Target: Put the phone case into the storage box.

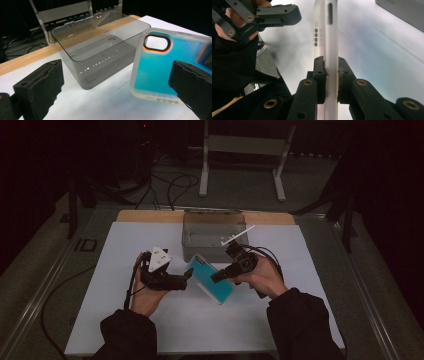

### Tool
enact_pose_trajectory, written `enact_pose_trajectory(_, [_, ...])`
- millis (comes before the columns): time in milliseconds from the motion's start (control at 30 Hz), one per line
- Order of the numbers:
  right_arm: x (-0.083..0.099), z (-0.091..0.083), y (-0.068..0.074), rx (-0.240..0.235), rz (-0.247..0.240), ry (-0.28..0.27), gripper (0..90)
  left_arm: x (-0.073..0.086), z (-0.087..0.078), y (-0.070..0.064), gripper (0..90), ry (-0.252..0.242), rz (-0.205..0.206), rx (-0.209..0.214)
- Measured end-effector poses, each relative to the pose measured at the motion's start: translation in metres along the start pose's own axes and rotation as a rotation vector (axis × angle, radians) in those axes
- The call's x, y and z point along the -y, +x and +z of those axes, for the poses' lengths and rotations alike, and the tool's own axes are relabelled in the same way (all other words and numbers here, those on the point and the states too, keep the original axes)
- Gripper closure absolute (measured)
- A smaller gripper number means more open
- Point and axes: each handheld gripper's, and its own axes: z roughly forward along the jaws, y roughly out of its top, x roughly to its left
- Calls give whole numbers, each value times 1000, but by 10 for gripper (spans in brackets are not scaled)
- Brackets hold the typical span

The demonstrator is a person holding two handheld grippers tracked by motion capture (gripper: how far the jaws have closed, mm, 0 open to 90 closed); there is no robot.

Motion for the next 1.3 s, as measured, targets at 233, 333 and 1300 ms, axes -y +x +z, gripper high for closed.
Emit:
enact_pose_trajectory(233, [0, -1, 0, 0, 0, -11, 812, 3, -5, 3, 5, -33, -7, 1])
enact_pose_trajectory(333, [0, -2, 0, 3, 0, -18, 812, 5, -8, 5, 5, -46, -10, -4])
enact_pose_trajectory(1300, [-3, -6, -4, 47, 25, -72, 812, 52, -48, 28, 5, -81, -64, -62])
